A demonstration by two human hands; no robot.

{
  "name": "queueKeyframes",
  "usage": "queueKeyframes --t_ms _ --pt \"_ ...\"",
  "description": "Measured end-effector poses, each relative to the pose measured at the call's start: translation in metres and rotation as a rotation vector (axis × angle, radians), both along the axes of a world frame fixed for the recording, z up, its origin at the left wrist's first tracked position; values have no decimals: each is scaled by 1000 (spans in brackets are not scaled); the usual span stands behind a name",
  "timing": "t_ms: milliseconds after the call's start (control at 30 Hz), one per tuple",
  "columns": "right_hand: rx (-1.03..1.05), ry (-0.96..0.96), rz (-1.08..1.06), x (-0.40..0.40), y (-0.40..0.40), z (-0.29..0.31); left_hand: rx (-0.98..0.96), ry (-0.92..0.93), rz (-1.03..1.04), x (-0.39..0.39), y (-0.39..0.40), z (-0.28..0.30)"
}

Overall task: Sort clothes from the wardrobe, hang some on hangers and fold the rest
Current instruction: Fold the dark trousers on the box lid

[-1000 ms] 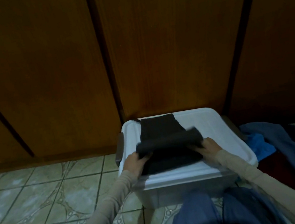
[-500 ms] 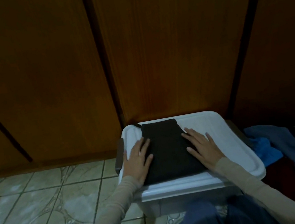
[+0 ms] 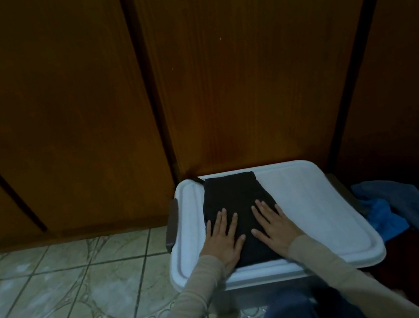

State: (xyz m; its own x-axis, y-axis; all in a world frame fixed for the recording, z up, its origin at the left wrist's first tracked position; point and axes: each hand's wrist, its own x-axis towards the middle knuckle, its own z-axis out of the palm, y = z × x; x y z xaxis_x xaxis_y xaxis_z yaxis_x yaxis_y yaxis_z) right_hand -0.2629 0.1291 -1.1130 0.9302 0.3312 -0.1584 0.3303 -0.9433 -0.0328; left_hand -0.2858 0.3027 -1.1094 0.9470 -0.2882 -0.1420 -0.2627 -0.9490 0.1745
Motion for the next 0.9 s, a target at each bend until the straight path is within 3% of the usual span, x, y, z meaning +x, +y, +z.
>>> queueKeyframes --t_ms 233,333,400,467,600,667,733,800,833,900 --pt "350 162 -8 4 -31 8 -319 104 -10 6 44 9" --pt "557 230 -76 5 -47 18 -184 71 -14 14 52 19" --pt "432 222 -54 3 -48 24 -27 71 -50 21 54 23" --pt "271 137 -5 7 -50 23 1 108 -36 27 54 24" --pt "522 207 -30 20 -55 24 -127 170 12 30 56 24" --pt "524 161 -28 23 -55 24 -202 203 50 30 54 23" --pt "612 230 -150 21 -49 32 -423 274 111 29 53 23" --pt "672 181 -242 22 -45 35 -651 157 222 32 51 21" --pt "684 98 -274 21 -43 36 -676 88 273 33 49 24" --pt "795 128 -355 20 -36 34 -700 49 380 36 45 29"
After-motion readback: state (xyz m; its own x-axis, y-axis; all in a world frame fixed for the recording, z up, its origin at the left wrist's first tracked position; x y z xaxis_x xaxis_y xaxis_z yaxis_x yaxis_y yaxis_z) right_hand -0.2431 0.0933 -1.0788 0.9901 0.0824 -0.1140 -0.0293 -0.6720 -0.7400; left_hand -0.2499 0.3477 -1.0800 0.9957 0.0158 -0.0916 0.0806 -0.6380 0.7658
